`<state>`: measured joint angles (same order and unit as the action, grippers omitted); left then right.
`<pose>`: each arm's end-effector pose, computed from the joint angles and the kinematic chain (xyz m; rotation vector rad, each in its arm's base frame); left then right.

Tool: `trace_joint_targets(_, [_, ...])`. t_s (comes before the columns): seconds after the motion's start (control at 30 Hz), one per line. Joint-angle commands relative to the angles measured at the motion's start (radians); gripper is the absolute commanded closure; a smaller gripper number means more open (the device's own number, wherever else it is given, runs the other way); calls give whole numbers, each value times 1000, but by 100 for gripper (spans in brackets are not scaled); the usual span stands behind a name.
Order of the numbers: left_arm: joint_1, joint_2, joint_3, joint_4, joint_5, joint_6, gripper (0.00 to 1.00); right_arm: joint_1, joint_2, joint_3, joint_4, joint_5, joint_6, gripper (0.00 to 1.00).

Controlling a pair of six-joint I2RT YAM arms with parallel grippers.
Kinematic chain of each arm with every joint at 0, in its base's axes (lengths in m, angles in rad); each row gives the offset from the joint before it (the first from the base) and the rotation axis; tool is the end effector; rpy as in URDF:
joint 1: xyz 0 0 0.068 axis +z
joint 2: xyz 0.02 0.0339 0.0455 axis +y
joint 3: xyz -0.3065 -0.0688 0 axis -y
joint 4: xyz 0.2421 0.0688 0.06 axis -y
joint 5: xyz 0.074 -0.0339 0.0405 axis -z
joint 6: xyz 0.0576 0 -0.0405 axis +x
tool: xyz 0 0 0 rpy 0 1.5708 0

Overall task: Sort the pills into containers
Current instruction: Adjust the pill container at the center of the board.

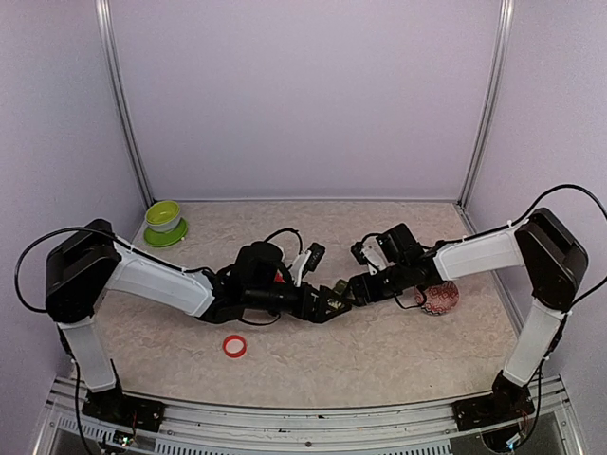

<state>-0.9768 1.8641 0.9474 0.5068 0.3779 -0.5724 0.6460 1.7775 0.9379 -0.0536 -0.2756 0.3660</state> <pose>0.2177 -0.3604 0.2005 0.7146 2.1071 -1.3144 0.2863 0.2355 0.1725 -0.4843 2.5340 0.7527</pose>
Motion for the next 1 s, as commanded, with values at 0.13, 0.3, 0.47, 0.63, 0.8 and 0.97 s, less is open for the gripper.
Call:
trace_joint_targets(0.13, [31,-52,-11,-36,-169,-4,1,9,-93,-31,27,-39,115,20])
trace_joint_targets(0.3, [59,32,29,-35,-171,-5,1,9,-116,-104,136,-88,243,21])
trace_joint_targets(0.47, [73,104,77,-49,-158,5,3,11,-90,-161,267,-130,367,30])
trace_joint_targets(0.63, [90,125,77,-48,-164,6,8,29,-44,-172,367,-163,451,34])
trace_joint_targets(0.8, [97,134,77,-47,-152,17,10,39,-6,-179,433,-180,512,34])
trace_joint_targets(0.97, [101,162,81,-36,-135,13,16,52,14,-154,407,-148,509,35])
